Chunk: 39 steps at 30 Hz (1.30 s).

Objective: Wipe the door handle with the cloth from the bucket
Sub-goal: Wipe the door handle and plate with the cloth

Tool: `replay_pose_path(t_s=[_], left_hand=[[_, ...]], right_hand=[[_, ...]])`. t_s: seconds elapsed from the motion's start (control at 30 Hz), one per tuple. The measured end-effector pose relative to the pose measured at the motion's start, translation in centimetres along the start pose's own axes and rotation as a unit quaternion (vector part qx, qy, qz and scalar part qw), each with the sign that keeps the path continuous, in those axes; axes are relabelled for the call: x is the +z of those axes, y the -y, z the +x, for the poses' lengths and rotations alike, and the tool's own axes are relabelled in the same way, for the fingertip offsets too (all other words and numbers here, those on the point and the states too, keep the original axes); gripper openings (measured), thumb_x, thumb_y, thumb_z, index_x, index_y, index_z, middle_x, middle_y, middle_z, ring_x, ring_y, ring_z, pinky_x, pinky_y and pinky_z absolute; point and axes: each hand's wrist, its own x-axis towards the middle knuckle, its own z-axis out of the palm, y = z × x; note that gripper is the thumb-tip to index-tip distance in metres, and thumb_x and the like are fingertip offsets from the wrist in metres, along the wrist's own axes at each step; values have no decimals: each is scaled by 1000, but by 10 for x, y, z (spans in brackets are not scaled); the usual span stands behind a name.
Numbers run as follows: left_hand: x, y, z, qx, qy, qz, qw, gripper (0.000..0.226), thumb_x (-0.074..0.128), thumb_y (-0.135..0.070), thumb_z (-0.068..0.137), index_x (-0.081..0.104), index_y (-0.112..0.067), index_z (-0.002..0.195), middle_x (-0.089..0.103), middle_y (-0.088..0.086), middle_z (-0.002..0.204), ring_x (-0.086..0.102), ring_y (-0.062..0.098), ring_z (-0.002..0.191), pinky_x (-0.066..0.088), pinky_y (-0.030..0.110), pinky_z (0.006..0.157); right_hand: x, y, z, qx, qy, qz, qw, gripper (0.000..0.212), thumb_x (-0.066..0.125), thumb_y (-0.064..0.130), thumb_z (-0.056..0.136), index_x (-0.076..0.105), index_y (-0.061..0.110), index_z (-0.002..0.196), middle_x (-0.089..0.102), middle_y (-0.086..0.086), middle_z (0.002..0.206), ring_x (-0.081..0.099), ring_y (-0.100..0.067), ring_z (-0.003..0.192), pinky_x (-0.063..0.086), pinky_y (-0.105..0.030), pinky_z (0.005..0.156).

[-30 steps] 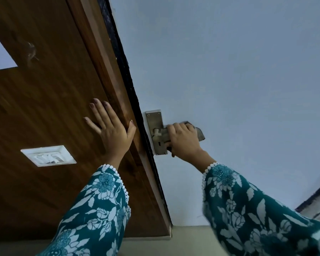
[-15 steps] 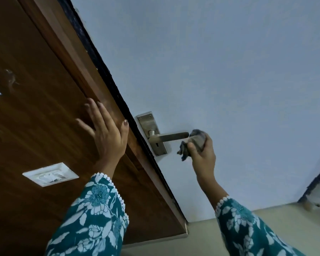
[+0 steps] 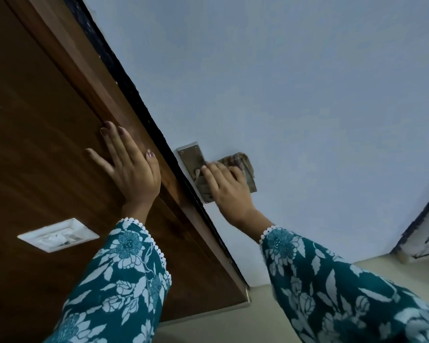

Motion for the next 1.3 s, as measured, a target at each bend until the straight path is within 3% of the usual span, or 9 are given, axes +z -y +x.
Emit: replay_pose_path(t_s=[0.13, 0.2, 0.3, 0.4, 0.63, 0.77, 0.97, 1.13, 1.3], left_hand=[[-3, -3, 1, 1, -7, 1, 1000, 61, 45, -16, 95, 17, 10, 142, 28, 35, 147, 20, 40, 140, -10, 52, 114], [-4, -5, 2, -4, -6, 0, 1000, 61, 46, -15, 94, 17, 10, 142, 29, 35, 147, 21, 41, 140, -8, 54, 113], [-5, -6, 2, -4, -8, 2, 1000, 60, 45, -15, 94, 18, 10, 142, 29, 35, 146, 22, 42, 139, -6, 57, 112], [-3, -5, 2, -6, -13, 1, 1000, 61, 44, -15, 94, 16, 8, 143, 29, 34, 147, 21, 41, 140, -9, 53, 113], [-1, -7, 0, -15, -18, 6, 1000, 60, 43, -16, 95, 17, 7, 143, 29, 32, 147, 21, 39, 140, -7, 54, 113], [0, -6, -1, -14, -25, 9, 1000, 59, 43, -17, 95, 18, 8, 143, 29, 33, 146, 21, 40, 140, -11, 49, 114], [-1, -6, 0, -10, -23, 13, 1000, 58, 42, -17, 96, 17, 8, 142, 29, 34, 147, 21, 40, 140, -11, 49, 114], [1, -8, -2, -17, -29, 6, 999, 59, 43, -16, 96, 16, 6, 144, 29, 32, 147, 20, 38, 141, -10, 50, 114], [3, -7, -3, -22, -34, 6, 999, 59, 43, -16, 96, 17, 6, 144, 29, 31, 148, 19, 37, 142, -9, 50, 114]], right_hand=[[-4, -48, -10, 79, 49, -12, 996, 50, 59, 6, 75, 55, 9, 125, 64, -7, 121, 59, -26, 111, 41, -43, 91], [-1, -63, -22, 201, 92, 138, 965, 56, 63, 3, 73, 50, 13, 127, 62, -8, 119, 59, -29, 109, 44, -43, 91], [-11, -60, -38, 503, 32, 495, 708, 36, 64, 10, 84, 52, 19, 117, 64, -9, 105, 64, -34, 96, 56, -43, 74], [-13, -35, -46, 571, -61, 697, 429, 26, 53, 2, 92, 52, 9, 117, 60, -16, 105, 60, -35, 96, 55, -37, 62], [-12, 15, 8, 563, -73, 803, 184, 36, 43, 0, 96, 44, 7, 132, 49, -23, 134, 45, -43, 127, 34, -62, 104], [-10, 47, 16, 586, -39, 804, 94, 41, 43, -2, 95, 45, 9, 134, 60, -21, 122, 67, -36, 90, 57, -52, 60], [-6, 4, 9, 586, -61, 793, 153, 25, 39, -6, 95, 57, 9, 103, 51, -18, 130, 48, -35, 122, 32, -60, 107], [-12, -64, -4, 519, -62, 833, 183, 23, 36, 0, 96, 58, 6, 98, 58, -19, 109, 54, -37, 105, 32, -58, 106], [-11, -81, -4, 437, 25, 844, 309, 26, 33, -9, 92, 57, 2, 97, 69, -14, 88, 65, -28, 84, 53, -46, 88]])
